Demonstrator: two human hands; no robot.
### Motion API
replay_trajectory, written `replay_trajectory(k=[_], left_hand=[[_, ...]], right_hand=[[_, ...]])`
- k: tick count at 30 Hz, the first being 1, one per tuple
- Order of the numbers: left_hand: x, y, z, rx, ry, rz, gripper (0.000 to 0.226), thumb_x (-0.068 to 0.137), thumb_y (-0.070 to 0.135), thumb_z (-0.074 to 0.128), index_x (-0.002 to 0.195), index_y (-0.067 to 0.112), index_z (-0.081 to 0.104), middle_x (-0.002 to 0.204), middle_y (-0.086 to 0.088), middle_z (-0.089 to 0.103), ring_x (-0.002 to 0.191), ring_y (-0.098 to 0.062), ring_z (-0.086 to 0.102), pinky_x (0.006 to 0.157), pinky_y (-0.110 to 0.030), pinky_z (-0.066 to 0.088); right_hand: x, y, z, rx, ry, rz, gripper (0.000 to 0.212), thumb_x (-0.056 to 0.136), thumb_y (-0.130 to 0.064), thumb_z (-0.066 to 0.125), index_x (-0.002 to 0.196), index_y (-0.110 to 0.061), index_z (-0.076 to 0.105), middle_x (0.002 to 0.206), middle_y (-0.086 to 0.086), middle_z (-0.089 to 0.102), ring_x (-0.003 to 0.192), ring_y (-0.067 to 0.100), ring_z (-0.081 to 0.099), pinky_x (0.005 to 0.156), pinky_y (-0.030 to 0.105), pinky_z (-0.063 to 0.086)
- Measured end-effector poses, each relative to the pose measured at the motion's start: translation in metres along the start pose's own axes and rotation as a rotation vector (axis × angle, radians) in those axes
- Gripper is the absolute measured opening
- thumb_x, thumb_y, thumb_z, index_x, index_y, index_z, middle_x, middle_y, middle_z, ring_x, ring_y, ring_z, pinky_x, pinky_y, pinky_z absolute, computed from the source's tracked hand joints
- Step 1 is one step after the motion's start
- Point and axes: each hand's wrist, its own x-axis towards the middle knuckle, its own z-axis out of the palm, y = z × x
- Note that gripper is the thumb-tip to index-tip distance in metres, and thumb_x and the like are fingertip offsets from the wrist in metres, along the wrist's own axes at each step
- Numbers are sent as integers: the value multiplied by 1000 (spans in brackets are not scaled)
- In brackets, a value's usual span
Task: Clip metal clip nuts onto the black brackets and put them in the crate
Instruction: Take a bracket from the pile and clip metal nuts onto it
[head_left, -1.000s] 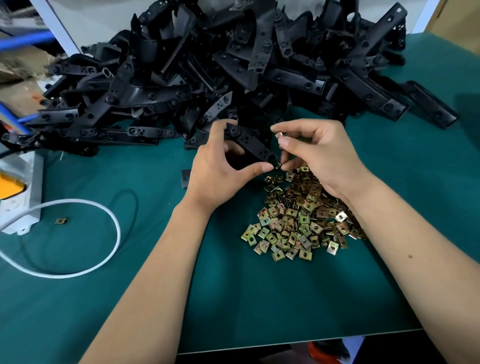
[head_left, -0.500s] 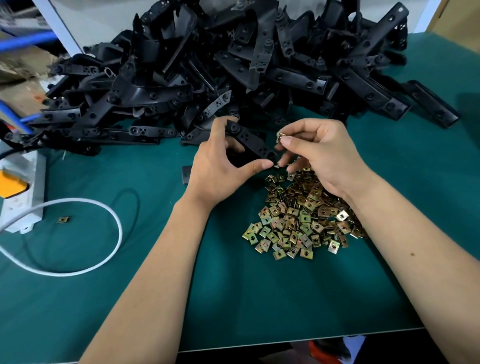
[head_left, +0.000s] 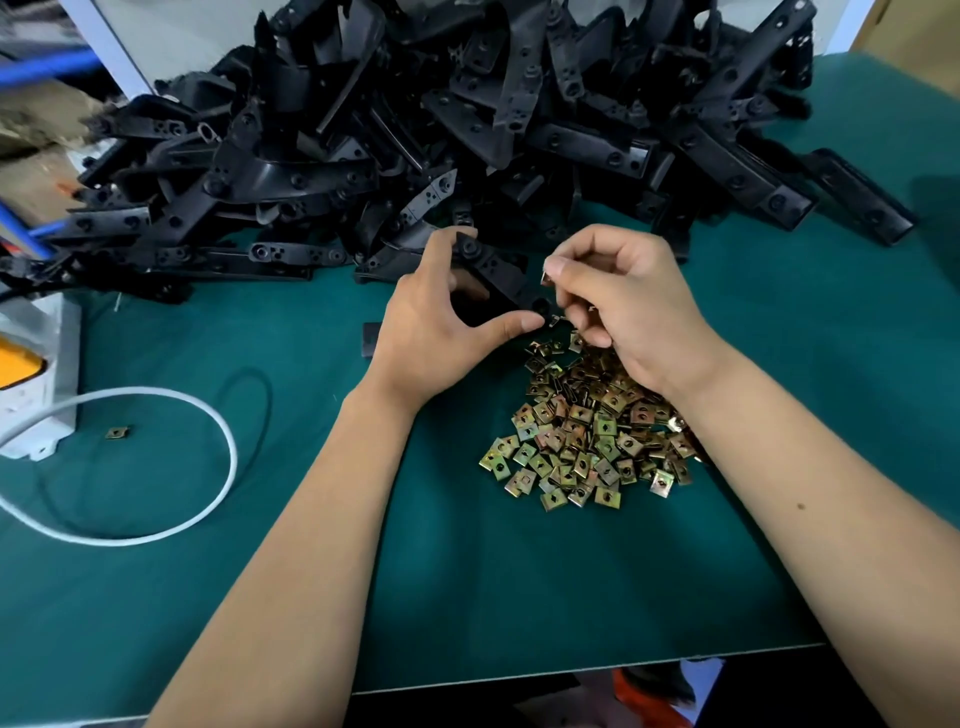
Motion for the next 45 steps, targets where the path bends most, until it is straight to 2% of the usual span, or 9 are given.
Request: replay_trajectory(k=[5, 14, 19, 23, 26, 31, 35, 37, 45], left_hand=[[0, 1, 0, 6, -6, -2, 93, 68, 72, 79, 137, 20, 46, 94, 12, 75, 92, -2, 70, 86, -26, 53], [-1, -1, -1, 40, -5, 9, 96, 65, 76, 78, 138, 22, 46, 87, 10, 72, 87, -5, 67, 82, -29, 53], [-2, -2, -1, 37, -4, 11, 97, 65, 77, 77, 139, 23, 45, 84, 13, 70, 86, -2, 66, 79, -19, 49], [-2, -1, -1, 42, -1, 12, 98, 65, 77, 77, 139, 22, 45, 84, 12, 70, 85, -4, 67, 79, -25, 51], [-2, -1, -2, 38, -5, 8, 97, 65, 76, 78, 140, 22, 45, 85, 10, 71, 85, -5, 68, 80, -30, 53], [-2, 0, -2, 34, -1, 0, 96, 66, 73, 80, 139, 21, 46, 84, 11, 70, 86, -4, 67, 80, -23, 50], [-2, 0, -3, 44, -11, -2, 95, 66, 72, 81, 139, 23, 45, 84, 12, 69, 86, -3, 66, 79, -22, 49], [-2, 0, -2, 55, -13, -4, 96, 65, 72, 81, 140, 24, 45, 84, 14, 68, 87, -3, 65, 79, -21, 48], [-2, 3, -3, 106, -36, 24, 100, 65, 75, 81, 143, 25, 43, 88, 11, 67, 89, -13, 67, 85, -41, 54]], right_hand=[[1, -3, -1, 88, 6, 13, 3, 93, -1, 71, 94, 0, 74, 75, 12, 70, 57, 17, 58, 45, 21, 43], [6, 3, -8, -54, -2, -16, 9, 89, 2, 75, 97, -1, 76, 77, 14, 71, 60, 15, 64, 52, 20, 49], [5, 2, -9, -39, -45, -14, 11, 92, 3, 71, 98, -2, 79, 75, 19, 67, 61, 17, 59, 52, 20, 47], [3, 2, -8, -90, -56, -17, 10, 91, 2, 73, 97, -3, 79, 67, 12, 67, 57, 16, 57, 52, 21, 47], [2, 2, -5, -94, -59, -7, 11, 91, 2, 73, 97, -4, 79, 71, 15, 67, 61, 24, 56, 52, 23, 46], [3, 2, -7, -19, -32, -26, 13, 93, 6, 68, 99, 0, 78, 69, 11, 65, 61, 16, 56, 50, 20, 41], [3, 1, -7, -63, -58, -21, 11, 92, 2, 71, 98, -3, 79, 69, 17, 63, 66, 29, 51, 50, 20, 40], [3, 2, -7, -61, -58, -12, 11, 92, 2, 71, 97, -4, 79, 66, 15, 63, 65, 29, 49, 50, 20, 39], [2, 5, -3, -165, -33, -15, 15, 90, -6, 76, 90, -20, 81, 70, 6, 67, 63, 12, 59, 52, 18, 44]])
